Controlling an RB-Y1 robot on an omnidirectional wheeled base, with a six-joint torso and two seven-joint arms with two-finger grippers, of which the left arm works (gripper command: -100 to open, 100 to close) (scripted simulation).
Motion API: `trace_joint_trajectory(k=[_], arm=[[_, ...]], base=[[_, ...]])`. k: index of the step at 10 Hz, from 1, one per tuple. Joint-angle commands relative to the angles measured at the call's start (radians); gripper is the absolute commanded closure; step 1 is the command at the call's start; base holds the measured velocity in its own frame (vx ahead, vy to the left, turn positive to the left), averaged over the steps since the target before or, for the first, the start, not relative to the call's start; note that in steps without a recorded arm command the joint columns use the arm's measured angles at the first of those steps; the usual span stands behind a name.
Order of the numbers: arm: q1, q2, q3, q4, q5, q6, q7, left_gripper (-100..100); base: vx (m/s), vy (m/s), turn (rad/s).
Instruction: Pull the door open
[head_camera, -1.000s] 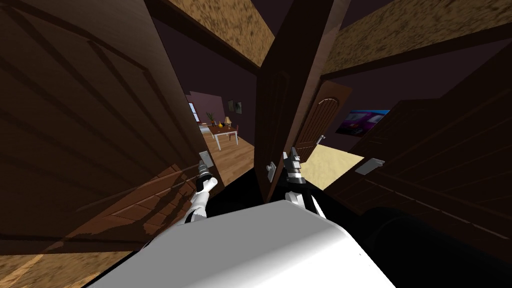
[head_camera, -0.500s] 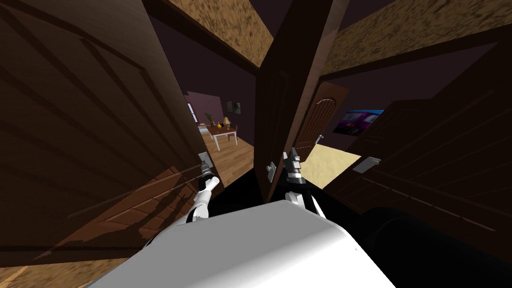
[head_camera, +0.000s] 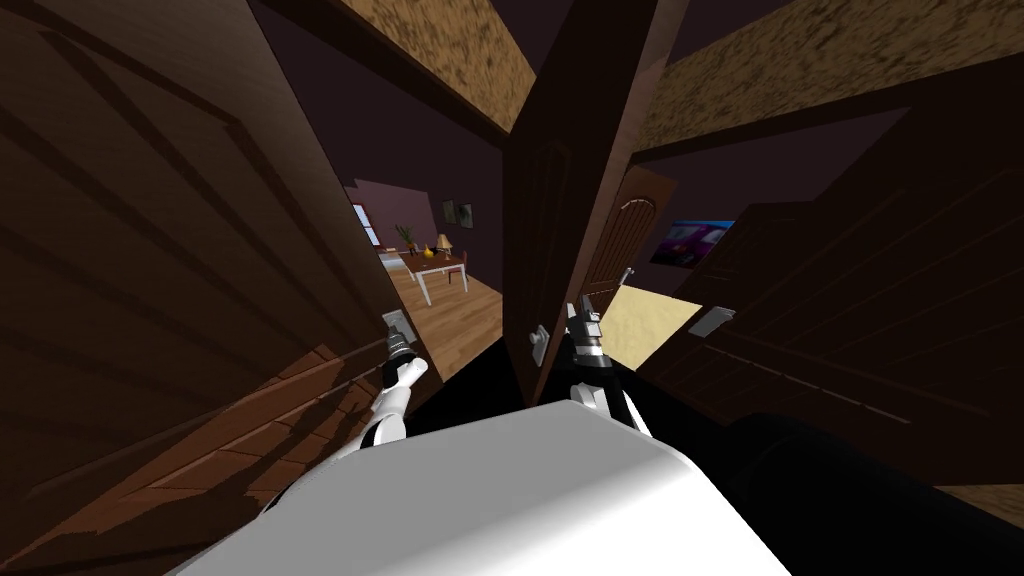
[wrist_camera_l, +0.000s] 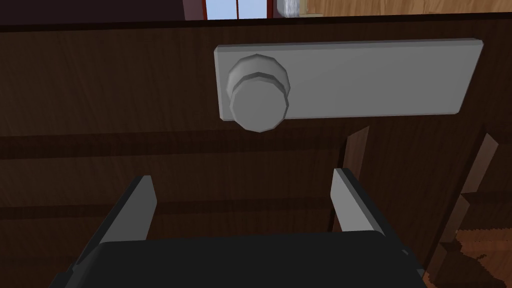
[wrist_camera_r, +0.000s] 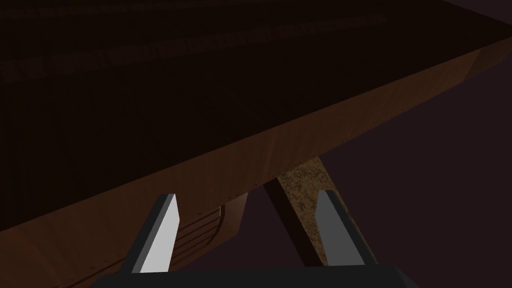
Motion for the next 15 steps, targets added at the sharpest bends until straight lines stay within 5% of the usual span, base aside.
trace_joint_trajectory(k=[1, 2, 3, 4, 5, 7, 8, 9, 11, 12, 13, 15], arm=[[-0.009, 0.017, 0.004, 0.029, 0.003, -0.01, 0.007, -100], [0.006, 0.057, 0.02, 0.04, 0.012, -0.01, 0.028, -100], [0.006, 0.057, 0.02, 0.04, 0.012, -0.01, 0.028, -100], [0.021, 0.099, 0.037, 0.052, 0.023, -0.01, 0.05, -100], [0.029, 0.119, 0.045, 0.058, 0.028, -0.01, 0.061, -100], [0.029, 0.119, 0.045, 0.058, 0.028, -0.01, 0.061, -100], [0.044, 0.156, 0.061, 0.069, 0.037, -0.011, 0.081, -100], [0.044, 0.156, 0.061, 0.069, 0.037, -0.011, 0.081, -100], [0.064, 0.207, 0.084, 0.084, 0.051, -0.011, 0.11, -100], [0.062, 0.188, 0.077, 0.076, 0.047, -0.013, 0.1, -100], [0.062, 0.188, 0.077, 0.076, 0.047, -0.013, 0.1, 100], [0.062, 0.188, 0.077, 0.076, 0.047, -0.013, 0.1, 100]], base=[[0.031, 0.01, -0.061], [0.074, 0.021, -0.245], [0.084, 0.032, -0.152], [0.099, 0.023, -0.317], [0.122, 0.043, -0.242], [0.028, 0.028, -0.032], [0.051, 0.03, -0.196], [0.06, 0.049, -0.142], [0.079, 0.063, -0.259], [0.036, 0.035, -0.088], [-0.019, -0.006, 0.042], [-0.012, -0.017, 0.016]])
